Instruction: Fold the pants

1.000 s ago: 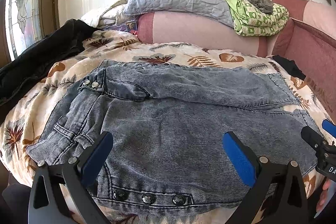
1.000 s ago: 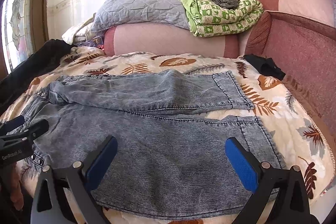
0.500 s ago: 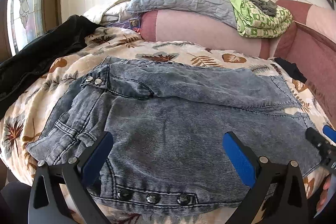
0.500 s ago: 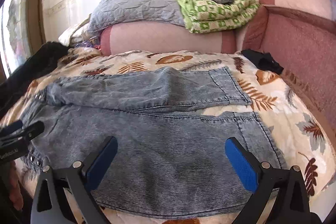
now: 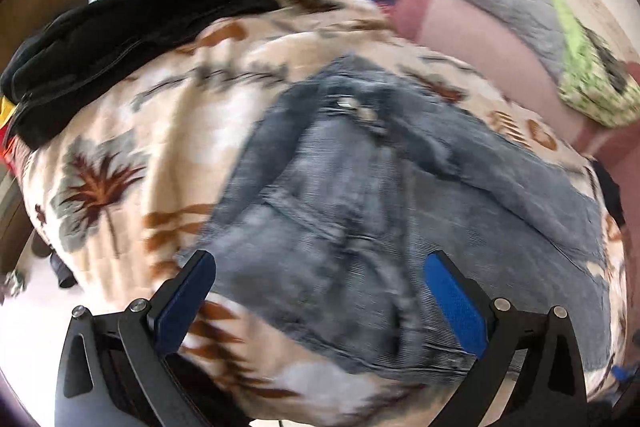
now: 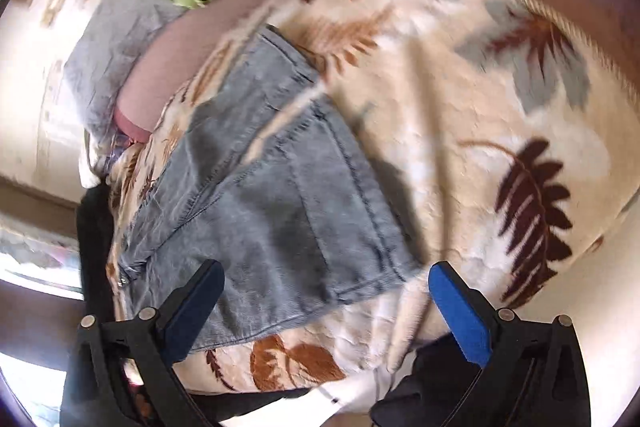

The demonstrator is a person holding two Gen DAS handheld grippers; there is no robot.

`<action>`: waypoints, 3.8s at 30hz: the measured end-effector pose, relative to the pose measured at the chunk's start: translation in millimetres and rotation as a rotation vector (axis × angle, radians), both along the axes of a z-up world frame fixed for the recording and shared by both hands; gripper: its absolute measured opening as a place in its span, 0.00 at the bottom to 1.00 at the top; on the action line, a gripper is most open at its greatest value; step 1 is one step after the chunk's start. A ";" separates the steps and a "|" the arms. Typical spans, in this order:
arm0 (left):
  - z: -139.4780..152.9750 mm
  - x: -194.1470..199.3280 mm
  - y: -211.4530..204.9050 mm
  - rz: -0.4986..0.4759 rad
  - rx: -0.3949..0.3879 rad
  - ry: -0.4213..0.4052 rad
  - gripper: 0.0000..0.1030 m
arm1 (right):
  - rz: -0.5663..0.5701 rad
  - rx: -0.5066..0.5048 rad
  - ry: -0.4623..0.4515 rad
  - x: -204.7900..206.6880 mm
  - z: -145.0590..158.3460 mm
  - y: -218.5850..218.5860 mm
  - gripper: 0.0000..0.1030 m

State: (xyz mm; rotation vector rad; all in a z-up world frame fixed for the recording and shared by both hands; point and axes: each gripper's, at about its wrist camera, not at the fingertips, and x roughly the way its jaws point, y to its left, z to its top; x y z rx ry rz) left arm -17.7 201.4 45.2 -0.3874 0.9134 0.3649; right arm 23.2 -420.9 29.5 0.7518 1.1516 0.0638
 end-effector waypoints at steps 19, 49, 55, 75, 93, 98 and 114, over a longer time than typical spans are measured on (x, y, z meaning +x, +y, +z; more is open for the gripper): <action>-39.0 12.4 18.8 0.015 0.021 0.108 1.00 | -0.012 -0.129 0.105 17.6 -23.6 13.1 0.80; -16.1 40.0 -39.0 -0.156 0.262 0.026 1.00 | 0.168 -0.428 0.001 155.3 -18.8 42.3 0.63; -36.3 49.8 -28.8 -0.131 0.192 0.095 1.00 | 0.297 -0.809 -0.065 138.0 -4.7 98.1 0.20; 17.9 110.8 22.9 -0.094 0.130 0.008 1.00 | 0.165 -0.538 -0.115 216.4 9.7 70.1 0.77; -25.4 178.6 41.5 -0.111 0.124 0.202 1.00 | 0.333 -0.704 0.105 238.7 -52.0 82.7 0.22; 11.0 180.8 43.8 -0.116 0.171 0.101 1.00 | 0.196 -0.539 -0.050 257.3 -5.2 63.4 0.67; -10.0 285.8 88.2 -0.160 -0.125 0.145 0.69 | 0.216 -0.416 0.009 345.9 -52.5 81.8 0.67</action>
